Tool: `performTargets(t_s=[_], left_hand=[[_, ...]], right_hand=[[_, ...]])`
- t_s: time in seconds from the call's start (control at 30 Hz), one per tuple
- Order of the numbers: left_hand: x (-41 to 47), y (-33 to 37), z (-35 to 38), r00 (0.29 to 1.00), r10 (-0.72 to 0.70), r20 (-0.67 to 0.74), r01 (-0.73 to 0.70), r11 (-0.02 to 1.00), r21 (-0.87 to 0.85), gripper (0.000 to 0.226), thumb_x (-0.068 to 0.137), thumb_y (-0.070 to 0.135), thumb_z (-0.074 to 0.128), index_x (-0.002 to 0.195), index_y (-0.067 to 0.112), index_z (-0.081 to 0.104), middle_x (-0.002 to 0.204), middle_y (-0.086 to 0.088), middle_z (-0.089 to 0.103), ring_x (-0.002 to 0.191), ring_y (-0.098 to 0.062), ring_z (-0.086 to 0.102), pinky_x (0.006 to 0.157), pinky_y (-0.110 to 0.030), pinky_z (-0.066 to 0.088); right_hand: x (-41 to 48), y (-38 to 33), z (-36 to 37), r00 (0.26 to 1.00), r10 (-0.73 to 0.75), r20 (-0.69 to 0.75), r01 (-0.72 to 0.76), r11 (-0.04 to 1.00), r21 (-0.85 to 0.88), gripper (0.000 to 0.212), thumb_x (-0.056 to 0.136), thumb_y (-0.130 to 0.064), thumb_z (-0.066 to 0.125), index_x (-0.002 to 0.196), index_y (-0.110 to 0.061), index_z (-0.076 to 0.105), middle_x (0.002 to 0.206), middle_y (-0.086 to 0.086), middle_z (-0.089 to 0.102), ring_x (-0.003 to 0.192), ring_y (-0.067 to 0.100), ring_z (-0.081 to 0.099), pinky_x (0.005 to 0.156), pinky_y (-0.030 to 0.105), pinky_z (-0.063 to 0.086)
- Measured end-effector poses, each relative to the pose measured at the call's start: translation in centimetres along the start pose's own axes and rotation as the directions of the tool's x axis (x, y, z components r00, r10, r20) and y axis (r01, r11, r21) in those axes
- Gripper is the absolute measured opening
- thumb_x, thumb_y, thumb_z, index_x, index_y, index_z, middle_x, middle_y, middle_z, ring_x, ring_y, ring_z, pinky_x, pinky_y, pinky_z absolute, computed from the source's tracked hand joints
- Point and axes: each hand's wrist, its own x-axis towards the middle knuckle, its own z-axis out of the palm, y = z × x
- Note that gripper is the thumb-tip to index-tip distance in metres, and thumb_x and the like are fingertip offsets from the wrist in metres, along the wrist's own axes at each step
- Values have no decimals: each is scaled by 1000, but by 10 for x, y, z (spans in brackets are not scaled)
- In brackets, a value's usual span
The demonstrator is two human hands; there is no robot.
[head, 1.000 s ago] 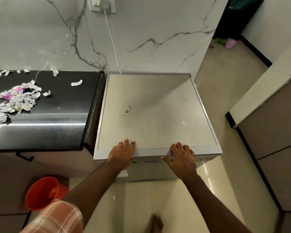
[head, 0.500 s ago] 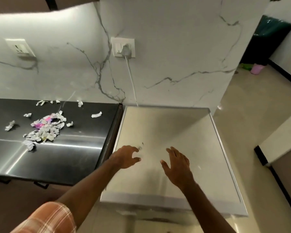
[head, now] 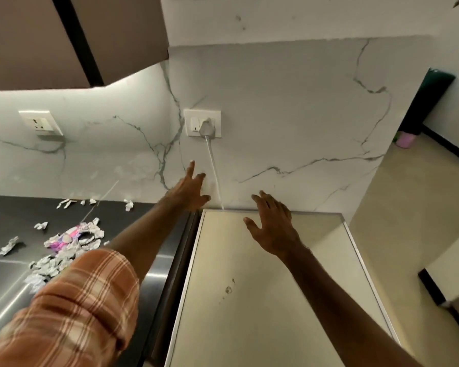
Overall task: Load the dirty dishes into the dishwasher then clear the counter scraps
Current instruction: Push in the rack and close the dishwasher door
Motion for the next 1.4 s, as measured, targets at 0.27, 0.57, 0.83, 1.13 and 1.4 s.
performTargets(t_s=[0.27,0.57,0.83,1.13,1.4], left_hand=[[67,-27,-49,998,62,-1,-61,976,209,73,92,41,68,154,17,37,162,-11,-33,139,-41,42,110,-48,44],[107,-34,-50,997,81,-4,-78,969,233,63,92,29,70,148,18,45,160,-2,-38,127,-35,53,96,-43,54],[40,-26,50,976,133,171,-158,978,140,87,90,44,70,159,25,22,166,-4,-24,148,-37,29,112,-50,42],[-170,-10,225,845,68,530,-101,994,35,105,89,69,54,161,28,-9,167,-5,-20,156,-28,-9,125,-44,6],[-291,-9,274,918,-29,396,46,998,-32,75,99,67,25,153,45,-22,159,6,-37,150,-22,-29,125,-43,-9]], right_hand=[[41,-8,2,999,-8,-41,9,1000,11,68,102,-45,57,159,-18,32,169,6,26,157,23,20,127,45,20],[51,7,29,998,51,20,-52,998,39,69,102,-48,56,161,-24,29,170,1,24,157,20,19,127,44,21],[2,34,68,936,215,278,-206,977,-63,77,102,-52,52,164,-22,19,170,3,22,156,24,21,126,41,21],[-117,59,126,456,341,822,-171,940,-294,142,70,-68,81,159,-32,-24,161,5,-42,152,41,-30,120,71,1],[-136,55,126,501,330,800,-129,942,-309,146,70,-64,84,158,-32,-28,159,5,-45,150,40,-33,118,74,-3]])
